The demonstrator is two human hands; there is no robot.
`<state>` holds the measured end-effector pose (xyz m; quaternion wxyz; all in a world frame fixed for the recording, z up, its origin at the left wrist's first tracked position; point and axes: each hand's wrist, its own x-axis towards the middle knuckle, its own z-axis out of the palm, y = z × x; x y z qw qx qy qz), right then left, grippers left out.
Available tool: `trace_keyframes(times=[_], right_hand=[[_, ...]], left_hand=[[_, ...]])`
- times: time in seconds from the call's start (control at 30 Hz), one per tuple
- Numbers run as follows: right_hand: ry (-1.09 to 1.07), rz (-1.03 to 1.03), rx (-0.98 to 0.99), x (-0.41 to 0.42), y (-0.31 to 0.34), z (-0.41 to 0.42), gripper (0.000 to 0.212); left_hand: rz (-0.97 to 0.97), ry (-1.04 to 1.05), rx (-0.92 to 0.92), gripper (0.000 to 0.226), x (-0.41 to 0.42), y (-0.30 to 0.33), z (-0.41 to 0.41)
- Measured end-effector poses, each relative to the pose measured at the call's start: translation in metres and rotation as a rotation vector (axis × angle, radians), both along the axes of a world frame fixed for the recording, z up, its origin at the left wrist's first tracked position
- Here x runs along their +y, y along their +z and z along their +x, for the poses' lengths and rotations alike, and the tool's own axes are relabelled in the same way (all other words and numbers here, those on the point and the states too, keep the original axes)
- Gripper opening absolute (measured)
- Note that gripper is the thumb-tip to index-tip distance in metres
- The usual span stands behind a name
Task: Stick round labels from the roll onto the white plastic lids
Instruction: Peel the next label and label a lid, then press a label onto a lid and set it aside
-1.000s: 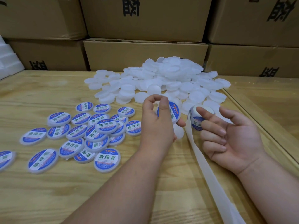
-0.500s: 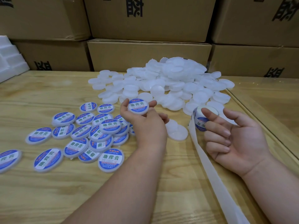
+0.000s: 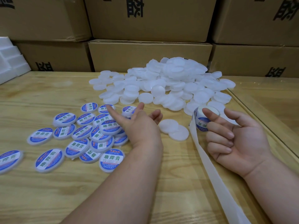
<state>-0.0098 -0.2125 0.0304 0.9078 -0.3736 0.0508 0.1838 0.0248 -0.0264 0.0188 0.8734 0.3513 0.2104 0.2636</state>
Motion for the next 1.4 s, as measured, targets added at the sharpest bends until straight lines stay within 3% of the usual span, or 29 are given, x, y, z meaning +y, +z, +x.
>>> trace_keyframes(times=[0.07, 0.2, 0.27, 0.37, 0.53, 0.63, 0.7, 0.9, 1.17, 1.4], right_hand=[[-0.007, -0.006, -0.003, 0.001, 0.001, 0.0, 0.031], [-0.035, -0.035, -0.024, 0.004, 0.001, -0.001, 0.019], [-0.045, -0.061, -0.042, 0.007, 0.001, -0.001, 0.021], [-0.125, -0.145, -0.091, 0.013, -0.002, -0.002, 0.024], [-0.456, -0.601, -0.35, 0.023, -0.011, -0.005, 0.02], [-0.527, -0.924, -0.505, 0.027, -0.016, -0.008, 0.025], [-0.522, -1.033, -0.52, 0.029, -0.018, -0.008, 0.025], [-0.508, -1.119, -0.477, 0.026, -0.019, -0.004, 0.015], [-0.435, -1.128, -0.48, 0.024, -0.019, -0.004, 0.017], [-0.385, -1.15, -0.45, 0.021, -0.023, 0.0, 0.007]], left_hand=[[0.239, -0.051, -0.026, 0.073, -0.003, -0.003, -0.005], [0.971, -0.217, -0.026, 0.052, -0.017, -0.005, -0.017], [1.367, -0.275, 0.058, 0.054, -0.025, -0.009, -0.021], [1.645, -0.38, 0.195, 0.054, -0.029, -0.011, -0.024], [1.762, -0.522, 0.338, 0.054, -0.029, -0.013, -0.025], [1.827, -0.52, 0.419, 0.06, -0.029, -0.015, -0.027], [1.843, -0.511, 0.426, 0.06, -0.029, -0.015, -0.027], [1.761, -0.494, 0.283, 0.052, -0.029, -0.014, -0.025], [1.601, -0.513, 0.096, 0.047, -0.025, -0.018, -0.02], [1.362, -0.4, 0.049, 0.064, -0.023, -0.014, -0.018]])
